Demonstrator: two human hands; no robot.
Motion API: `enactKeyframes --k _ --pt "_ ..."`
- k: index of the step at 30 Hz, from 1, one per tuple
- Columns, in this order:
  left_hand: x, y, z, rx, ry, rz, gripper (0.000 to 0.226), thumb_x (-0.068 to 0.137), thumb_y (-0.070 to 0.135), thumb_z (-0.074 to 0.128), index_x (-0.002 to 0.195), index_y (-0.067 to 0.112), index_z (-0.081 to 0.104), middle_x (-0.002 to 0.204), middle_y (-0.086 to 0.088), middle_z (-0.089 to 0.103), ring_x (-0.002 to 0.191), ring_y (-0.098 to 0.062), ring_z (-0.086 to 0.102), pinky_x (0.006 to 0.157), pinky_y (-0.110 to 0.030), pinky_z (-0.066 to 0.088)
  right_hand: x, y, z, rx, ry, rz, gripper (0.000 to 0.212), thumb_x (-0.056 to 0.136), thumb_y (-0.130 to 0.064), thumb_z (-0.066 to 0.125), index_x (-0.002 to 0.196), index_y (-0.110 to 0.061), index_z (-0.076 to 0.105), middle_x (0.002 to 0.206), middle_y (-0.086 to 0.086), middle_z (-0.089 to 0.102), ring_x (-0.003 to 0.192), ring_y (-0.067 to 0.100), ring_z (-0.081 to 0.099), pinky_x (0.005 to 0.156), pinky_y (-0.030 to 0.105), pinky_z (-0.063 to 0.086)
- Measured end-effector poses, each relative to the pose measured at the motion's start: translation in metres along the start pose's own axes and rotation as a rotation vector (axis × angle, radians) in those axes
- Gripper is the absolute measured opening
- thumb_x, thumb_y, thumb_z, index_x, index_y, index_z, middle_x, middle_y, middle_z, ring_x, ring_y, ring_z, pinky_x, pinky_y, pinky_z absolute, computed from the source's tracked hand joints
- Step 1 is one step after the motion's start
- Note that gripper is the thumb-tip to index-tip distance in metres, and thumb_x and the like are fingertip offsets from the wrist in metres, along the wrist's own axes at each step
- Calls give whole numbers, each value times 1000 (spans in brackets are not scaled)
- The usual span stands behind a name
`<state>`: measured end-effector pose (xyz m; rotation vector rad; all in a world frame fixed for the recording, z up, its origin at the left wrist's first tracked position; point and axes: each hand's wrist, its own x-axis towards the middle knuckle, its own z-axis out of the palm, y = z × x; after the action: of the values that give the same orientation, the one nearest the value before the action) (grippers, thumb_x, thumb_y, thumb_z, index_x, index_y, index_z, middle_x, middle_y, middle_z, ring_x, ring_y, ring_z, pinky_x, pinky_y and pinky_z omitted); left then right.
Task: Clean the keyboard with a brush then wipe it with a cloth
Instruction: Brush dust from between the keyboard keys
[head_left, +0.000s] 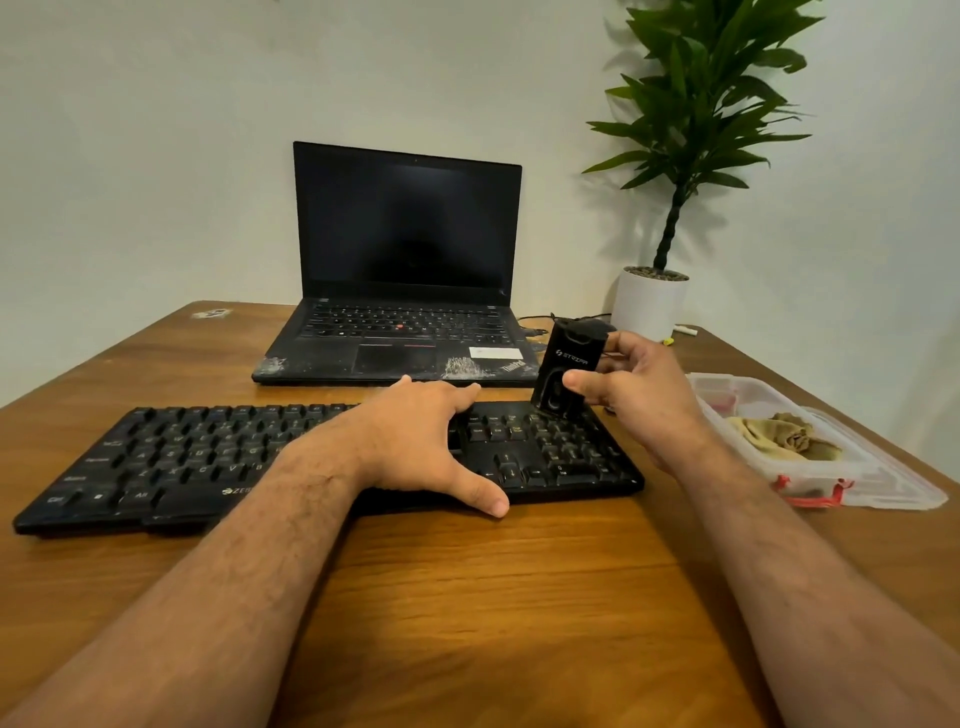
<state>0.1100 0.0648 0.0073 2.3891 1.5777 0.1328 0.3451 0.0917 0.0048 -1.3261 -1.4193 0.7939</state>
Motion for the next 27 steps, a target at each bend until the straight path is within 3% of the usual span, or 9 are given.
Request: enactKeyframes --k 5,9,13,17,20,24,27 --pt "1 1 -2 -8 -16 -11 138 43 85 66 158 31 13 161 10 27 147 -18 25 124 -46 16 -12 -3 -12 7 -189 -65 43 80 4 75 113 -24 72 101 -3 79 99 15 74 79 30 57" --pt "0 0 -2 -12 -17 -13 140 40 86 65 158 31 13 161 10 27 148 -20 23 123 -48 17 -23 -4 -23 47 -321 -91 43 77 9 72 114 -12 73 105 8 78 106 27 72 89 43 56" --pt "0 2 -2 -1 -2 -13 138 43 85 68 159 31 14 160 11 29 148 -20 24 124 -46 15 -14 -1 -16 10 -123 -34 42 82 1 75 117 -22 71 95 -6 79 91 12 76 76 28 60" --pt "-2 6 -3 16 5 0 131 53 78 73 159 29 13 160 10 29 146 -16 26 124 -42 13 -4 5 -11 -35 49 -10 47 81 -12 81 123 -29 70 100 -13 78 99 7 72 98 45 55" --pt "-2 6 -4 23 0 3 131 53 78 72 159 28 13 161 10 28 147 -15 26 124 -41 11 -12 0 -19 -78 -30 -32 46 79 -5 80 118 -29 73 101 -12 78 105 10 71 105 50 49" --pt "-1 2 -2 -2 4 4 134 50 81 72 159 29 14 161 10 28 148 -16 23 125 -43 8 -30 -8 -38 -12 -245 -91 41 69 1 76 105 -18 76 101 1 79 104 19 73 103 53 49" --pt "0 1 -1 -1 8 9 134 50 82 72 159 29 15 161 10 28 148 -15 24 125 -43 8 -24 -3 -34 -46 -159 -53 40 76 3 76 109 -20 75 98 -3 79 100 14 74 103 52 49"
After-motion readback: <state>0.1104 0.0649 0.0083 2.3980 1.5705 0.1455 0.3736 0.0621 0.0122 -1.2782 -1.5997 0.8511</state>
